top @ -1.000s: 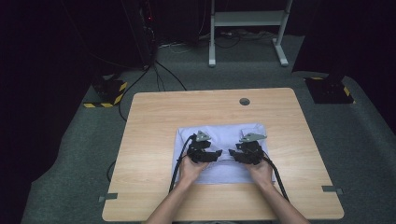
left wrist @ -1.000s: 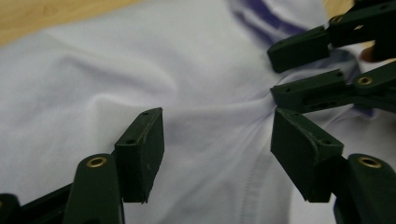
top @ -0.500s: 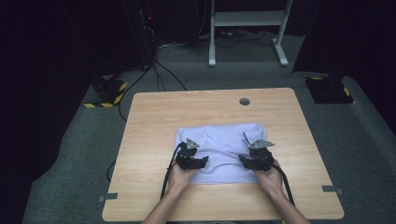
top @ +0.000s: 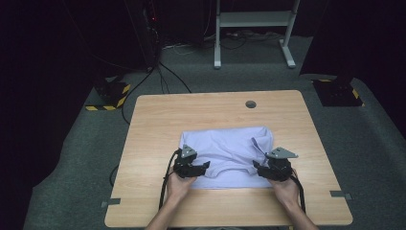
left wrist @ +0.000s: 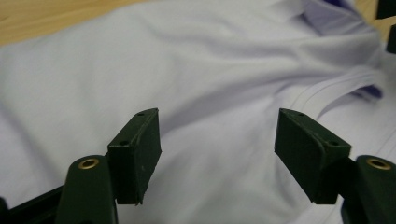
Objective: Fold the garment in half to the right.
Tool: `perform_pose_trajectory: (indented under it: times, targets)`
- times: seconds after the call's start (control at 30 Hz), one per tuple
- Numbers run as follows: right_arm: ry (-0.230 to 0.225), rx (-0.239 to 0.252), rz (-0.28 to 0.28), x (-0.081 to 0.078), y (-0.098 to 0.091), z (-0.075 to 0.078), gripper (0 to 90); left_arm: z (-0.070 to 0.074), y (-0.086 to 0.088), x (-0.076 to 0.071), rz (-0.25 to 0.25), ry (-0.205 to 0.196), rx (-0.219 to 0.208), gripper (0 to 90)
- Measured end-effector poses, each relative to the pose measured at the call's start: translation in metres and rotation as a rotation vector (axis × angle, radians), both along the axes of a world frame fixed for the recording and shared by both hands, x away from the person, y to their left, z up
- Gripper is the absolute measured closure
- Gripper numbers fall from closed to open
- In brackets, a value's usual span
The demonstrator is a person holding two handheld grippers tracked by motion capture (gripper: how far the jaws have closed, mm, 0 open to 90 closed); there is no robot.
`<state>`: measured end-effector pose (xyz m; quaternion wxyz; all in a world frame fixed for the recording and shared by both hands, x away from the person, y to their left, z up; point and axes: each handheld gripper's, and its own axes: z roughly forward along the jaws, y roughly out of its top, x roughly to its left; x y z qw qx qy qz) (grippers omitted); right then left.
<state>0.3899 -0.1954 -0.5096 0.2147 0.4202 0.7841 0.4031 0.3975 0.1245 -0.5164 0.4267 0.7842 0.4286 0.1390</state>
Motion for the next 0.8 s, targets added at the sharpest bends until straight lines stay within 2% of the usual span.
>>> perform_pose_trajectory:
  times: [0.1,0.23,0.33,0.4,0.47,0.5,0.6,0.63,0.73,0.8]
  targets:
    - [-0.019,0.02,0.047,0.007,0.018,0.008,36.8,0.003,-0.017,0.009,-0.027,-0.004,-0.002,30.9]
    - [0.037,0.044,0.057,0.032,0.04,0.003,37.4,0.0,-0.033,0.025,-0.039,0.012,0.004,30.0]
    - [0.086,0.001,0.033,0.047,0.049,-0.009,36.8,-0.006,-0.036,0.034,-0.025,0.036,0.02,29.9]
    - [0.125,-0.017,0.016,0.053,0.048,-0.017,35.3,-0.01,-0.032,0.036,-0.007,0.054,0.034,29.7]
    - [0.133,-0.035,-0.002,0.054,0.043,-0.021,34.3,-0.014,-0.026,0.035,0.014,0.065,0.051,29.8]
    - [0.136,-0.028,-0.01,0.052,0.039,-0.022,33.9,-0.016,-0.022,0.034,0.028,0.068,0.064,30.0]
    - [0.134,-0.026,-0.03,0.048,0.026,-0.023,33.4,-0.018,-0.01,0.027,0.056,0.047,0.073,31.3]
    - [0.131,-0.038,-0.041,0.046,0.022,-0.022,33.5,-0.019,-0.006,0.024,0.07,0.044,0.094,31.5]
    - [0.115,-0.078,-0.06,0.039,0.009,-0.023,33.8,-0.019,0.004,0.015,0.08,0.016,0.095,33.0]
    - [0.108,-0.097,-0.07,0.033,0.002,-0.023,33.7,-0.018,0.006,0.009,0.091,0.01,0.122,33.1]
